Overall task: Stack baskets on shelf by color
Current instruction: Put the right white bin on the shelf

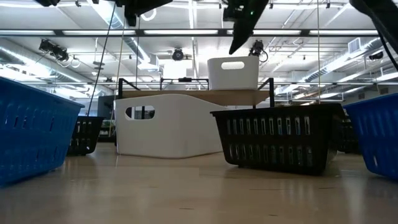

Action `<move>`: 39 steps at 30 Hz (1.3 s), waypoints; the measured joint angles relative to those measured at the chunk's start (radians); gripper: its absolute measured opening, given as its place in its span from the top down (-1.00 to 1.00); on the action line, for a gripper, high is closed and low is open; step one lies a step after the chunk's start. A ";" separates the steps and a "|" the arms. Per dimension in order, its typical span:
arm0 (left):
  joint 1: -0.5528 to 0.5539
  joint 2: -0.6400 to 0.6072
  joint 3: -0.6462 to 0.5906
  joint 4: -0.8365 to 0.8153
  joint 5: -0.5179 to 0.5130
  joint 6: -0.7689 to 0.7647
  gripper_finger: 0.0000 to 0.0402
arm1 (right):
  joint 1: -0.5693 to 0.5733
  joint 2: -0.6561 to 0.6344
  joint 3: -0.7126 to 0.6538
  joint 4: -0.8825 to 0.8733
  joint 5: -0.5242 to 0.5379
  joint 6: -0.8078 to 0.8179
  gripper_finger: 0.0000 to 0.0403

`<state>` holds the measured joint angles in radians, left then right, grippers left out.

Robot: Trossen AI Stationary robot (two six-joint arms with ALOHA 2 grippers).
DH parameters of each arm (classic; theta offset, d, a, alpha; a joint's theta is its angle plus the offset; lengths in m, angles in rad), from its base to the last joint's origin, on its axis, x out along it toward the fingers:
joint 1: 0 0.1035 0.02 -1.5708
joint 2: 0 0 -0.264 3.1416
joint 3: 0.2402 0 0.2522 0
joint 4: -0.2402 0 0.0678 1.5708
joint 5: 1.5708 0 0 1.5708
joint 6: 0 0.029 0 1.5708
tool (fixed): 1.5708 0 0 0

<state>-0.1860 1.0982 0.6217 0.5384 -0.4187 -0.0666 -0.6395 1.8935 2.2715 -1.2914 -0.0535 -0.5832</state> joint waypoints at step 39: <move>-0.021 -0.013 0.000 -0.006 0.001 -0.032 0.14 | 0.274 -0.013 -0.296 -0.217 0.125 0.302 0.09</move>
<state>-0.2068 1.0855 0.6216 0.5327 -0.4179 -0.0986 -0.3653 1.8801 1.9751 -1.5083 0.0711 -0.2808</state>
